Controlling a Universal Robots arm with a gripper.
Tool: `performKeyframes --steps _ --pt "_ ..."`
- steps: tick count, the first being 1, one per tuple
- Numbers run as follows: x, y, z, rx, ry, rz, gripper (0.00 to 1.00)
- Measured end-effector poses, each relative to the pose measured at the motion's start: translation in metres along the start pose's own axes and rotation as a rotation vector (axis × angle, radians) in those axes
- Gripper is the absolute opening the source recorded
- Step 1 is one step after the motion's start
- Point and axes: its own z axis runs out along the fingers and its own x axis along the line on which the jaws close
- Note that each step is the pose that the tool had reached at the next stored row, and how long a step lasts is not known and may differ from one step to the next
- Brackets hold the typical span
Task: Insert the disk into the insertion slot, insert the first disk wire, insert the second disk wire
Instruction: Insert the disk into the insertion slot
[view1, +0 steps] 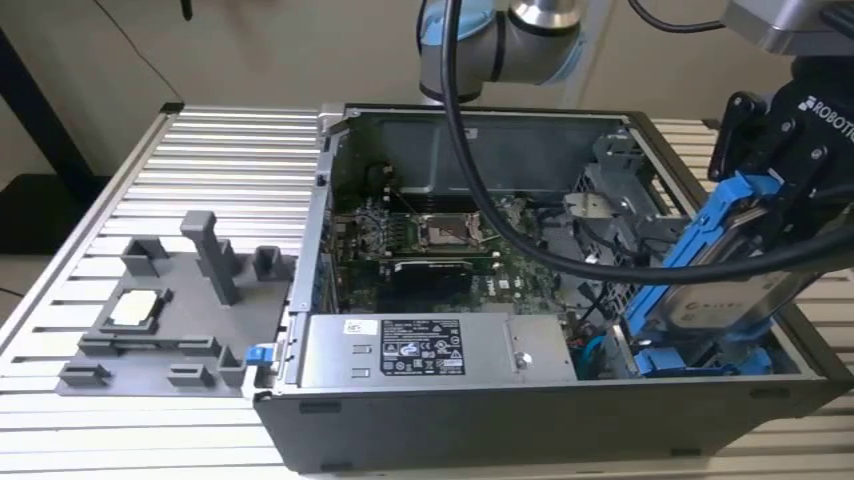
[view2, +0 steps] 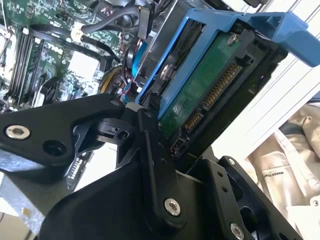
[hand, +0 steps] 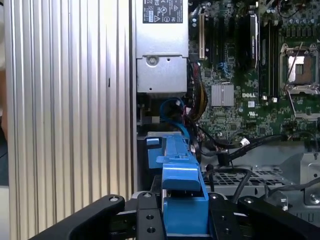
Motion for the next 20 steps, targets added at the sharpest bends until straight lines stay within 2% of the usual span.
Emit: performKeyframes --steps 4,13,17,20 --pt "-0.0023 -0.0008 0.0028 -0.0001 -0.0035 0.000 0.33" --pt "-0.0024 -0.0053 0.0114 -0.0002 -0.0087 0.000 0.33" --pt "-0.0025 -0.0068 0.0152 -0.0003 -0.0154 -0.001 0.33" --pt "-0.0025 -0.0077 0.0177 -0.0004 -0.0243 -0.001 0.33"
